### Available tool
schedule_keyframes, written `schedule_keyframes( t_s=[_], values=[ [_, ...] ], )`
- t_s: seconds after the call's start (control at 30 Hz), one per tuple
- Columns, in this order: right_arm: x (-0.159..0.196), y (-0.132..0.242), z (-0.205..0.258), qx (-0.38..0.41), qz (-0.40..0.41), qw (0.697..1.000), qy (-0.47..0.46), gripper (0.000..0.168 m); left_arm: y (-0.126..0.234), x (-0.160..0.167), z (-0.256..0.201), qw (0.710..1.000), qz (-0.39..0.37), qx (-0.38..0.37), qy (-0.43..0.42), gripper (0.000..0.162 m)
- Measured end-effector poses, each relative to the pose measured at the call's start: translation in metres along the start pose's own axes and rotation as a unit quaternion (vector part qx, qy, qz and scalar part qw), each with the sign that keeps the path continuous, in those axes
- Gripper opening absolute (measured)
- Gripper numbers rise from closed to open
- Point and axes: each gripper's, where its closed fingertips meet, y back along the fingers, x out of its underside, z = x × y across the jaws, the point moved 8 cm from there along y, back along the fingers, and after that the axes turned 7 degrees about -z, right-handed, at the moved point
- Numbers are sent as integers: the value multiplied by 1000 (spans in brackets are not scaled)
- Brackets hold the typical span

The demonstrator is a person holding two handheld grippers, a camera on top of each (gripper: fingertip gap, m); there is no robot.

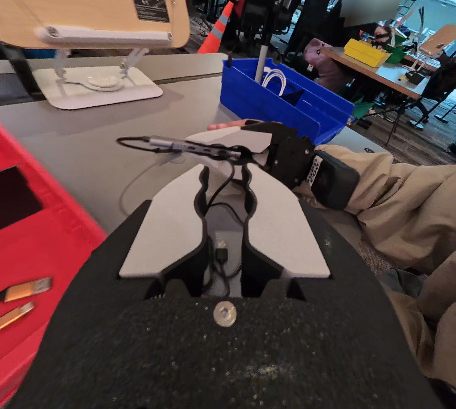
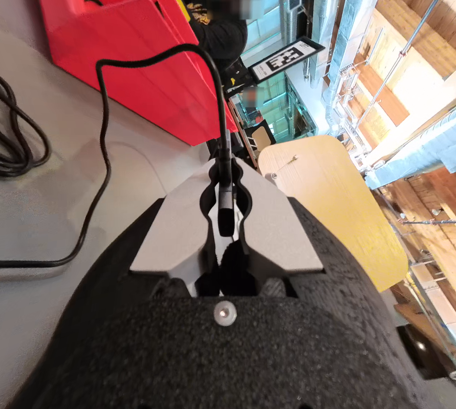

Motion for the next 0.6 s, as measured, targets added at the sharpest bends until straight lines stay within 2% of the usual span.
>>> schedule_keyframes(
  t_s=[0.13, 0.23, 0.33, 0.43, 0.53, 0.6],
  values=[
    [8, 2, -11, 25, 3, 999, -43, 8, 55, -15, 30, 996, -7, -83, -11, 27],
    [13, 3, -16, 38, 3, 997, -68, 8, 97, -16, 62, 983, 91, -161, -20, 40],
    [16, 2, -16, 41, 2, 996, -84, 8, 122, -16, 90, 958, 162, -229, -64, 45],
    [17, 0, -14, 34, 5, 995, -89, 8, 116, -16, 111, 936, 231, -244, -100, 49],
    [18, 0, -14, 33, 4, 996, -88, 8, 85, -15, 127, 927, 298, -162, -161, 45],
    [18, 0, -15, 32, 3, 995, -95, 8, 64, -13, 144, 904, 353, -101, -221, 41]
  ],
)
